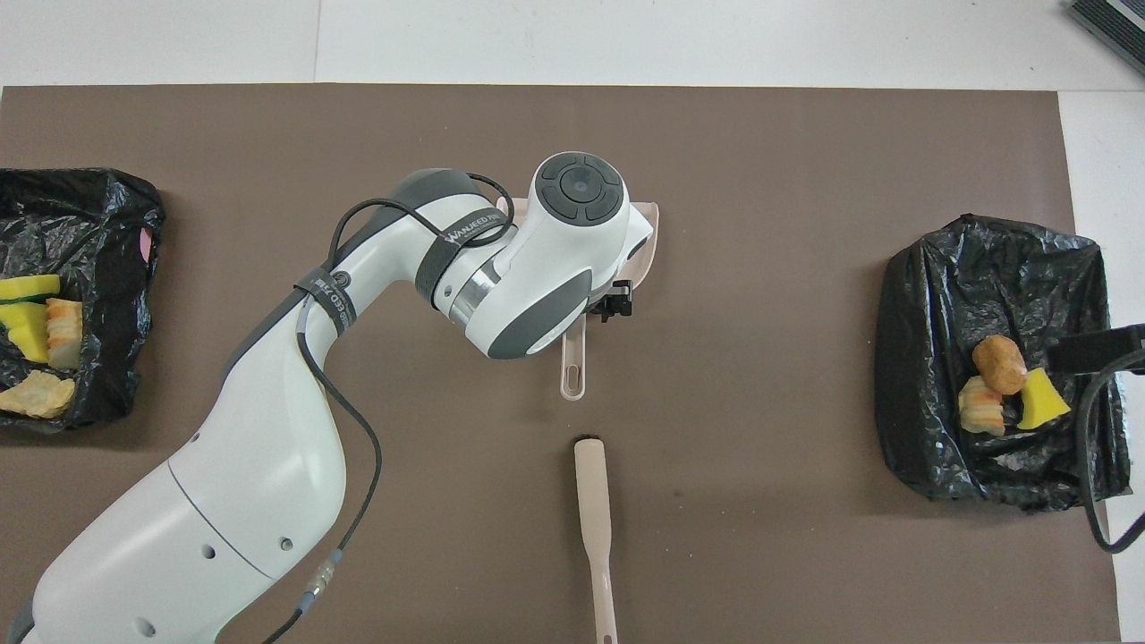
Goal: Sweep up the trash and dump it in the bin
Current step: 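Lower the dustpan onto the mat and release it with the left gripper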
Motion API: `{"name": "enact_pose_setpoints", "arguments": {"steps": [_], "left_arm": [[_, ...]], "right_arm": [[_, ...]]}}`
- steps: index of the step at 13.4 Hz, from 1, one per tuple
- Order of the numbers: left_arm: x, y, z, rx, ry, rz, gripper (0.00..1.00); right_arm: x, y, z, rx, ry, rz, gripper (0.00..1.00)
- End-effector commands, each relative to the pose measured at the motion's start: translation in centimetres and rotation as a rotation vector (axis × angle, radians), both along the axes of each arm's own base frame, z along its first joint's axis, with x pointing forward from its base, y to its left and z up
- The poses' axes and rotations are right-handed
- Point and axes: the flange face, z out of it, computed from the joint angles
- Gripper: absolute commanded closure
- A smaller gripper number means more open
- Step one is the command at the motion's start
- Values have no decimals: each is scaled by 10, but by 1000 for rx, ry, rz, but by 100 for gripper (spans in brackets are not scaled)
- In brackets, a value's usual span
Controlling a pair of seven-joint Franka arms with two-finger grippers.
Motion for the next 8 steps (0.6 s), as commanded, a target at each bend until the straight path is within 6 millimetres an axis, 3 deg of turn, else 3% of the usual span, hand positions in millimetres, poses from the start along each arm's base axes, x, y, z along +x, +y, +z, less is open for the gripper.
{"name": "enact_pose_setpoints", "arguments": {"steps": [1,6,8], "left_arm": [[-11,24,42,54,-73,-3,0],[-14,84,83,109,-98,66,0],[-11,121,104,86,-82,39,0]], "right_arm": [[-2,0,3,16,-13,15,0],[-2,0,3,16,-13,15,0],[-2,0,3,16,-13,15,0]]}}
